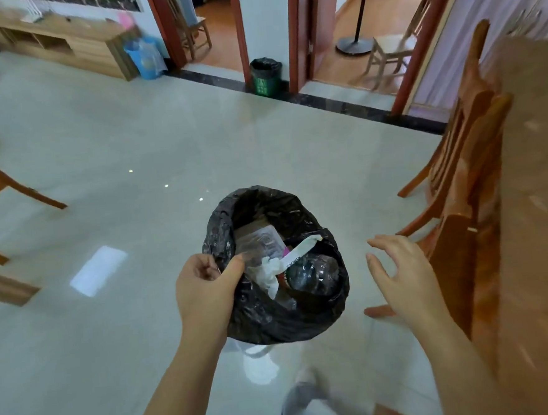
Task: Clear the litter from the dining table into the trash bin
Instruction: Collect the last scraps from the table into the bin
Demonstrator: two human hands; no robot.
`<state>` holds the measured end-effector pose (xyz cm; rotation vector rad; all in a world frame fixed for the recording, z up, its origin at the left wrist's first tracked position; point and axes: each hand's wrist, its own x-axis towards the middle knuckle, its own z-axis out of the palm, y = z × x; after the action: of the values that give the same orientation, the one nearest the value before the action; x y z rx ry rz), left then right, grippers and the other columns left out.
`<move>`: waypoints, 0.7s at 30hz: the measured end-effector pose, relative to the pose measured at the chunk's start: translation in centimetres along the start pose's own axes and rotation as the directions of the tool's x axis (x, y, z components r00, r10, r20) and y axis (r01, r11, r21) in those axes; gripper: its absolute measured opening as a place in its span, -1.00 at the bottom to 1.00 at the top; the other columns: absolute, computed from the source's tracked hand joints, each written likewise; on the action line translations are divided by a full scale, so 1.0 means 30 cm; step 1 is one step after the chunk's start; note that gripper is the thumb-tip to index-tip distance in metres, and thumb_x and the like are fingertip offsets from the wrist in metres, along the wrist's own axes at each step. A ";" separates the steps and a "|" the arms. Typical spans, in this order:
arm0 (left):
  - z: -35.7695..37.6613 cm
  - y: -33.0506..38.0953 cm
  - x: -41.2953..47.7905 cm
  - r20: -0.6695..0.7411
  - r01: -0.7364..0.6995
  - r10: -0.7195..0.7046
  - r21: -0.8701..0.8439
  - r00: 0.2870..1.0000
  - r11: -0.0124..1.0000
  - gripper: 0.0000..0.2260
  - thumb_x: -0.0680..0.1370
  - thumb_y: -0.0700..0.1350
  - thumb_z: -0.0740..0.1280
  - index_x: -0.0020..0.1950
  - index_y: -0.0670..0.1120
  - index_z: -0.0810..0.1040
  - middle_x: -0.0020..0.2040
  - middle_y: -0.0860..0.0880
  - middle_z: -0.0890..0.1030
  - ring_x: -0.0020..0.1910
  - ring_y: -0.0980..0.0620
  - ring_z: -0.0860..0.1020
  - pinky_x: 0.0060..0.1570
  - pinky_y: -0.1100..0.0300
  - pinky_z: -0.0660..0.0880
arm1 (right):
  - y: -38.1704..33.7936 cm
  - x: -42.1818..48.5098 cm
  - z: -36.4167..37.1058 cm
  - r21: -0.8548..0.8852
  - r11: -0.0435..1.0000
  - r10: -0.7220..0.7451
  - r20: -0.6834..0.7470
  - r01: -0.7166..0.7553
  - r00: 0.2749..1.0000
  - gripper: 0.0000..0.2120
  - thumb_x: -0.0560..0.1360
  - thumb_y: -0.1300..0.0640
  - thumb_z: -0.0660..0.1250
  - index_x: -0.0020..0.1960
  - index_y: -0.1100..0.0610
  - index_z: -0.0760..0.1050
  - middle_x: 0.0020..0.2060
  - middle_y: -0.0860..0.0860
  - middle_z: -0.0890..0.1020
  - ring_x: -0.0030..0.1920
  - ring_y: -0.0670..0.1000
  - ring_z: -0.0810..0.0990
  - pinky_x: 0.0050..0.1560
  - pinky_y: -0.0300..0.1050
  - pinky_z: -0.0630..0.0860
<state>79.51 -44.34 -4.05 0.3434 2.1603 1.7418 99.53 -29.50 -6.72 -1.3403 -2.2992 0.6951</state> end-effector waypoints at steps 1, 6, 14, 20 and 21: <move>0.018 0.020 0.053 0.017 -0.019 0.019 -0.004 1.000 1.000 -0.69 0.20 0.00 0.42 -0.38 -0.05 0.29 -0.42 -0.04 0.32 -0.37 -0.04 0.32 -0.31 0.02 0.30 | -0.020 0.043 0.002 0.001 1.000 0.000 -0.011 0.000 1.000 -0.78 0.48 0.12 0.25 0.11 0.11 0.50 0.13 0.06 0.55 0.18 0.04 0.41 0.13 -0.28 0.16; 0.087 0.063 0.274 0.077 -0.069 0.071 -0.022 0.994 0.997 -0.70 0.23 0.01 0.41 -0.36 -0.06 0.30 -0.39 -0.08 0.34 -0.36 -0.04 0.33 -0.30 0.01 0.32 | -0.116 0.219 0.010 0.014 1.000 0.023 -0.072 -0.022 0.997 -0.77 0.48 0.15 0.26 0.14 0.12 0.48 0.12 0.07 0.55 0.12 0.05 0.45 0.18 -0.01 0.40; 0.219 0.147 0.703 0.259 -0.032 0.054 -0.087 0.964 0.996 -0.70 0.23 0.01 0.41 -0.36 -0.08 0.30 -0.33 -0.14 0.35 -0.32 -0.06 0.33 -0.28 0.01 0.31 | -0.232 0.460 0.064 -0.087 0.980 0.155 -0.210 -0.176 0.965 -0.80 0.46 0.17 0.28 0.07 0.15 0.52 0.08 0.09 0.57 0.11 0.09 0.47 0.15 0.03 0.42; 0.393 0.263 0.977 0.401 -0.078 0.125 -0.134 0.907 0.988 -0.70 0.23 0.01 0.41 -0.44 0.04 0.26 -0.42 -0.01 0.30 -0.37 -0.01 0.29 -0.31 0.07 0.28 | -0.320 0.659 0.091 -0.137 0.952 0.222 -0.312 -0.275 0.924 -0.80 0.48 0.12 0.26 0.09 0.10 0.51 0.11 0.03 0.55 0.11 -0.05 0.43 0.09 -0.33 0.23; 0.431 0.277 1.008 0.416 -0.081 0.131 -0.136 0.900 0.987 -0.69 0.23 0.01 0.41 -0.43 0.03 0.25 -0.42 -0.01 0.30 -0.37 -0.01 0.29 -0.31 0.08 0.28 | -0.322 0.687 0.088 -0.125 0.950 0.232 -0.338 -0.287 0.912 -0.78 0.48 0.12 0.25 0.11 0.09 0.50 0.12 0.01 0.54 0.06 -0.13 0.39 0.04 -0.40 0.22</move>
<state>57.01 -19.04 -1.80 0.7476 1.7498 1.6521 81.78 -16.01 -1.42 -1.7219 -1.9758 0.3248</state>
